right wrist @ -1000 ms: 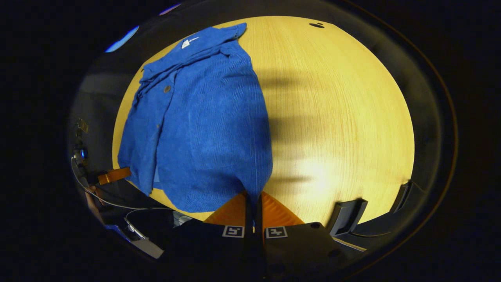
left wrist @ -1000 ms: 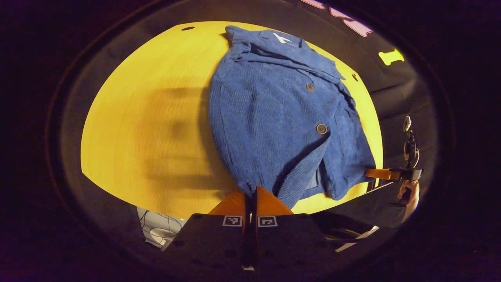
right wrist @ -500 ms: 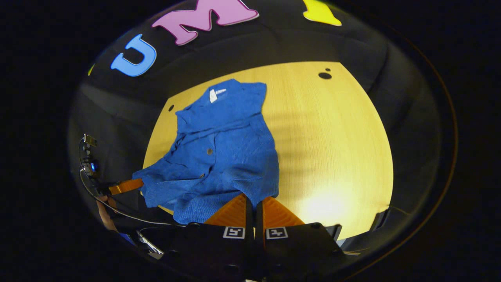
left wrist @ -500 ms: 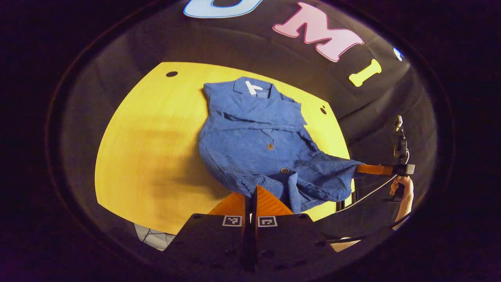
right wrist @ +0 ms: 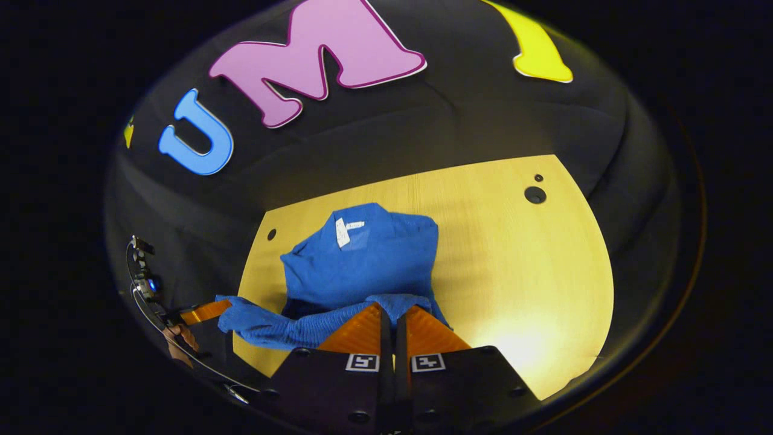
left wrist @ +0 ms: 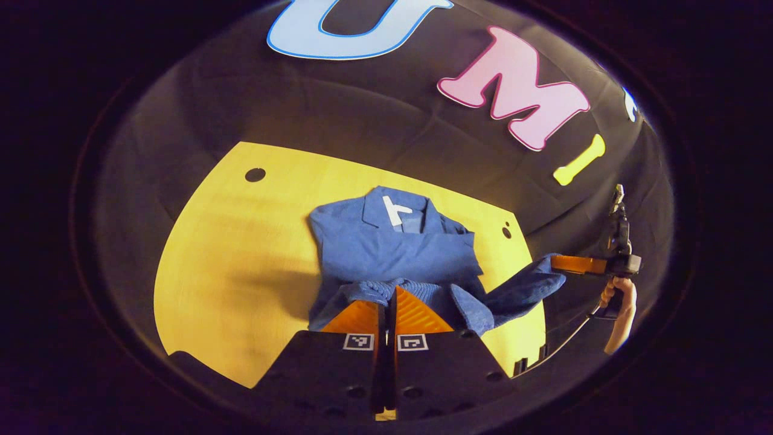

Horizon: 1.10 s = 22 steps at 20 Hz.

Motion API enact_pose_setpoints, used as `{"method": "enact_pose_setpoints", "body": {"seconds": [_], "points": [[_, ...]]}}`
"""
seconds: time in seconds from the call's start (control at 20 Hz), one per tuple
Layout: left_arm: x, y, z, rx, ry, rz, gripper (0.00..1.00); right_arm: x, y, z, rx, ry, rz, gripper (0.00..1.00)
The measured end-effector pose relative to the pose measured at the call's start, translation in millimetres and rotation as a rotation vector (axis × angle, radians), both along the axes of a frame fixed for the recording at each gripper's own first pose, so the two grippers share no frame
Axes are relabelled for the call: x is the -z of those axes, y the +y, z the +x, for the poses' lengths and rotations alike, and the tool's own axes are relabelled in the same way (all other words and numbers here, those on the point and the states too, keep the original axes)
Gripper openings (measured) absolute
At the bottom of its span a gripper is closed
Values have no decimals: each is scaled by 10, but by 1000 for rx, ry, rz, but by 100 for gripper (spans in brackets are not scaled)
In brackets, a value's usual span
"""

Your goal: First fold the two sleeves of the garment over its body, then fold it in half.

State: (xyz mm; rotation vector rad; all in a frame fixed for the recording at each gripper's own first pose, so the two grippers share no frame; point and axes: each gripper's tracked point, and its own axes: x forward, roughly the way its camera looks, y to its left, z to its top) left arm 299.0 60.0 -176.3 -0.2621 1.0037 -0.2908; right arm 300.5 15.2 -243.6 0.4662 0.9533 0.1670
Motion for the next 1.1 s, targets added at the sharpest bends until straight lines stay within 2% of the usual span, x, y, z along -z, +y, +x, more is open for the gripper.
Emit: {"method": "enact_pose_setpoints", "body": {"seconds": [0.1, 0.25, 0.3, 0.4, 0.45, 0.55, 0.65, 0.75, 0.8, 0.85, 0.9, 0.95, 1.1], "points": [[110, 0, 461, -21, -31, 37, 0, 155, 101, 509, -3, -32, -5, 5], [287, 33, 1160, -54, -123, 36, 0, 308, 178, 1116, 17, -112, -8, 5], [408, 81, 1361, -61, -137, 83, 0, 438, 183, 1273, 23, -128, -27, 4], [735, 222, 1566, -85, -100, 190, 0, 749, 155, 1406, 8, -115, -74, 4], [890, 143, 1626, -98, -62, 213, 0, 903, 164, 1445, -7, -118, -106, 4], [1021, 38, 1703, -138, -41, 219, 1, 1240, 142, 1504, -37, -103, -184, 5], [990, 28, 1756, -216, -76, 219, 10, 1433, 198, 1496, -54, -71, -194, 5], [940, 40, 1728, -263, -97, 285, 48, 1466, 179, 1526, -74, -99, -229, 16], [851, 45, 1754, -253, -149, 328, 69, 1467, 176, 1518, -89, -118, -243, 37], [765, 21, 1764, -236, -193, 374, 69, 1441, 151, 1495, -93, -135, -263, 58], [694, 9, 1764, -221, -220, 416, 81, 1417, 154, 1461, -87, -151, -278, 79], [656, -43, 1732, -212, -248, 455, 86, 1349, 162, 1456, -83, -164, -283, 100], [443, -240, 1707, -211, -349, 427, 86, 1174, 161, 1424, -63, -214, -259, 100]]}}
